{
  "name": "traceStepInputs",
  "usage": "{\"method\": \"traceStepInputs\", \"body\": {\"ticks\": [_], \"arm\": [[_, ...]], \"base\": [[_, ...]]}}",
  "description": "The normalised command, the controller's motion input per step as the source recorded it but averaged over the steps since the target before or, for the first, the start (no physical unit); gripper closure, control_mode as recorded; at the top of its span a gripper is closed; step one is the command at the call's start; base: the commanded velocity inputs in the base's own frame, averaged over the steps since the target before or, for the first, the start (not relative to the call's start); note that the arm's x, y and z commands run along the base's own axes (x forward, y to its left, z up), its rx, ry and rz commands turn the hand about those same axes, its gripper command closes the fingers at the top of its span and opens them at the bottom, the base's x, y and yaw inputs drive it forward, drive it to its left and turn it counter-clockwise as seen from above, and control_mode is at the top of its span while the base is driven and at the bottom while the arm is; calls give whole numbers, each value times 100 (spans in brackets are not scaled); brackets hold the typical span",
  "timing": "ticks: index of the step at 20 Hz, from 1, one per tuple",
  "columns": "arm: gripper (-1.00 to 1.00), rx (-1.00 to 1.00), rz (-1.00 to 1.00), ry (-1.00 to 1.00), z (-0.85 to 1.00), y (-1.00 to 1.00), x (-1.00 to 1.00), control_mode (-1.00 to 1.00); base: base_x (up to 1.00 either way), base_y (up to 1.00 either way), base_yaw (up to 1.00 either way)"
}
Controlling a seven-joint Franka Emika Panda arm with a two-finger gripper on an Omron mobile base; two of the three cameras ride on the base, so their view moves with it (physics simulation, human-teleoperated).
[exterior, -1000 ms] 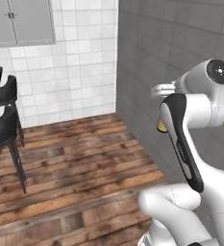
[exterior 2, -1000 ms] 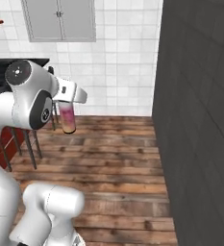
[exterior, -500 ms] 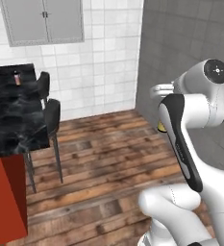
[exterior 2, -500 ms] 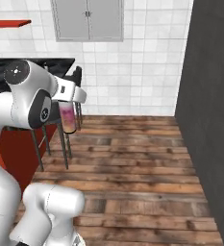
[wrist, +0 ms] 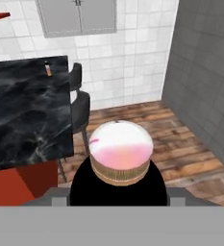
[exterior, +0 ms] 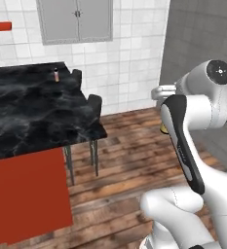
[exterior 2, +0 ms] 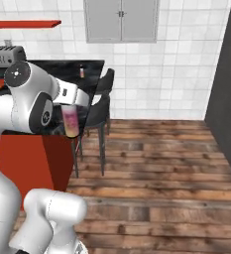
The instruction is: Place the large bottle from the dining counter next to the other large bottle outside the sink, and place the small bottle from the dining counter next to the other small bottle inside the sink.
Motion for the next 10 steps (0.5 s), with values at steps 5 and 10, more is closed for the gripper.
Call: {"method": "traceStepInputs", "body": {"ticks": [5, 10], "arm": [[100, 0, 0, 0, 0, 0, 0, 100], [100, 0, 0, 0, 0, 0, 0, 100]], "base": [[-7, 100, 0], [-27, 100, 10]]}}
